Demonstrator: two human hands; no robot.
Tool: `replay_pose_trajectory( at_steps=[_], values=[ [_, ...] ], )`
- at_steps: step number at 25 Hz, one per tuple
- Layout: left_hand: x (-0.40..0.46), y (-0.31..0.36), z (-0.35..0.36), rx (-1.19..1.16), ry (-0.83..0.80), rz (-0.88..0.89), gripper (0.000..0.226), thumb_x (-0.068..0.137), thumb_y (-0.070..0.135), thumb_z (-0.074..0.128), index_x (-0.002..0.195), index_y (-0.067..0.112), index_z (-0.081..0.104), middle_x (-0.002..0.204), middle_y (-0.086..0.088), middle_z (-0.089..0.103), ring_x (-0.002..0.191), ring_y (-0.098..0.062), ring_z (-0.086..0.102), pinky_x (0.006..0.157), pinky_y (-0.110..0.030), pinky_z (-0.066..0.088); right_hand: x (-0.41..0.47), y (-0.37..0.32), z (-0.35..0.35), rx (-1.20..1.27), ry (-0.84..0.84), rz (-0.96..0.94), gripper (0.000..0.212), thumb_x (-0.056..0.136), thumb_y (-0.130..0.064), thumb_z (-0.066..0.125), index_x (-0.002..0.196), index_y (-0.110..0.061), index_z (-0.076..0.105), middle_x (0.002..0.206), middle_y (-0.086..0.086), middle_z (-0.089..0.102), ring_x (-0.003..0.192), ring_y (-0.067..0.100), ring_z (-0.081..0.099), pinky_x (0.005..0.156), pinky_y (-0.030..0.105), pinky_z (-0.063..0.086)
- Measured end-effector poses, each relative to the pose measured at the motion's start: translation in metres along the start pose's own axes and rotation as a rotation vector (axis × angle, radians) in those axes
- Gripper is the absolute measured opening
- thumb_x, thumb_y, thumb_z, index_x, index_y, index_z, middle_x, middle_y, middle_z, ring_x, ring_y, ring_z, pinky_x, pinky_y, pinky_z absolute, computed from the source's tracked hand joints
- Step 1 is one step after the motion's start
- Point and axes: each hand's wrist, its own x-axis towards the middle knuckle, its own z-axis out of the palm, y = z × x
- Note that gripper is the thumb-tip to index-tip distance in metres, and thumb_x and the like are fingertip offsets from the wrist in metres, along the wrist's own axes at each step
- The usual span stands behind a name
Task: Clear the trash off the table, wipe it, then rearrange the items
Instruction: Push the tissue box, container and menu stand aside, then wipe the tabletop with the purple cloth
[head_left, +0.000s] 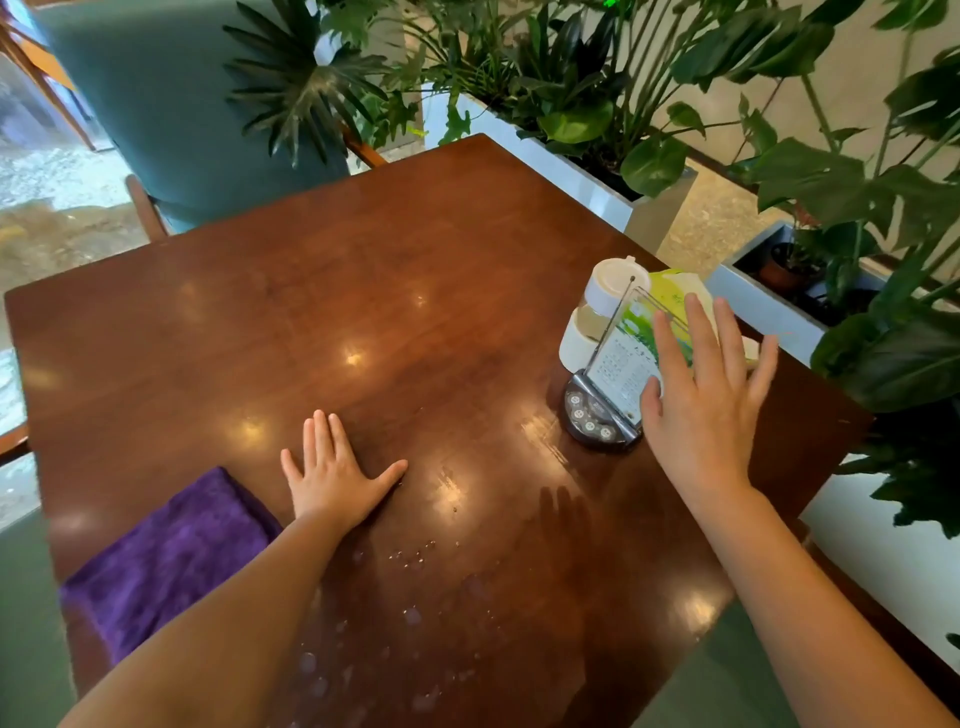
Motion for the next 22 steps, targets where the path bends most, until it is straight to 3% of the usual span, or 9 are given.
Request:
replay_pose_trajectory(
  at_steps=[2,5,7,9,11,14,17,19,22],
  values=[
    [-0.002,0.000,-0.013,-0.023,-0.024,0.009,0.104,0.076,0.078,0.036,0.147,0.010,0.001,0.158,-0.008,-0.002,0.145,-0.019,-0.005,0.115,-0.048,0.006,-0.004,-0.033,0.000,0.103,-0.022,-0.057,0.058,0.074,-0.011,0.062,0.130,-0.014,0.046,0.142,0.016,0.042,0.138,0.031,0.025,0.110,0.059,0.010],
    [-0.014,-0.006,-0.036,-0.134,0.105,0.123,0.074,0.088,0.054,0.045,0.144,0.011,0.024,0.152,-0.010,0.030,0.140,-0.022,0.025,0.111,-0.042,0.024,-0.015,-0.099,0.004,0.276,-0.137,-0.199,0.048,0.072,-0.008,0.065,0.119,-0.013,0.059,0.133,0.013,0.053,0.132,0.030,0.039,0.107,0.059,0.022],
    [-0.031,-0.021,-0.052,-0.213,0.281,0.213,0.050,0.088,0.036,0.055,0.130,0.011,0.047,0.132,-0.010,0.056,0.121,-0.027,0.051,0.098,-0.039,0.040,-0.021,-0.141,0.009,0.383,-0.258,-0.278,0.041,0.076,-0.009,0.066,0.117,-0.012,0.062,0.129,0.011,0.058,0.128,0.028,0.044,0.106,0.056,0.027],
    [-0.051,-0.050,-0.064,-0.240,0.447,0.259,0.031,0.083,0.023,0.065,0.112,0.011,0.060,0.107,-0.010,0.068,0.096,-0.030,0.064,0.078,-0.036,0.051,-0.026,-0.183,0.017,0.488,-0.379,-0.347,0.037,0.083,-0.012,0.062,0.120,-0.013,0.061,0.130,0.008,0.058,0.127,0.026,0.045,0.109,0.049,0.028],
    [-0.068,-0.094,-0.069,-0.214,0.482,0.222,0.027,0.079,0.017,0.068,0.104,0.008,0.063,0.099,-0.011,0.069,0.087,-0.033,0.065,0.073,-0.038,0.052,-0.032,-0.227,0.024,0.578,-0.461,-0.460,0.035,0.084,-0.012,0.062,0.119,-0.012,0.061,0.129,0.008,0.059,0.124,0.026,0.049,0.107,0.044,0.033],
    [-0.086,-0.149,-0.057,-0.130,0.366,0.110,0.037,0.080,0.017,0.067,0.114,0.003,0.061,0.111,-0.016,0.065,0.100,-0.036,0.061,0.081,-0.044,0.050,-0.044,-0.288,0.038,0.678,-0.496,-0.659,0.039,0.077,-0.006,0.068,0.117,-0.008,0.064,0.127,0.014,0.060,0.119,0.031,0.053,0.099,0.043,0.042],
    [-0.097,-0.170,-0.036,-0.039,0.130,-0.030,0.055,0.090,0.034,0.053,0.139,0.016,0.038,0.147,-0.009,0.036,0.136,-0.025,0.031,0.104,-0.046,0.034,-0.061,-0.333,0.058,0.616,-0.645,-0.818,0.050,0.090,-0.016,0.055,0.138,-0.016,0.042,0.150,0.009,0.034,0.139,0.026,0.025,0.109,0.040,0.027],
    [-0.100,-0.172,-0.026,-0.051,0.090,-0.058,0.057,0.093,0.038,0.046,0.145,0.022,0.027,0.155,-0.003,0.021,0.143,-0.020,0.014,0.111,-0.046,0.026,-0.072,-0.345,0.069,0.549,-0.709,-0.853,0.052,0.093,-0.019,0.051,0.143,-0.020,0.033,0.155,0.006,0.024,0.143,0.023,0.014,0.111,0.039,0.024],
    [-0.105,-0.172,-0.022,-0.138,0.186,0.001,0.049,0.089,0.025,0.058,0.135,0.012,0.046,0.146,-0.010,0.040,0.138,-0.028,0.030,0.108,-0.043,0.032,-0.078,-0.349,0.078,0.581,-0.726,-0.824,0.045,0.094,-0.019,0.051,0.138,-0.019,0.041,0.152,0.004,0.030,0.142,0.020,0.018,0.110,0.037,0.030]
  ],
)
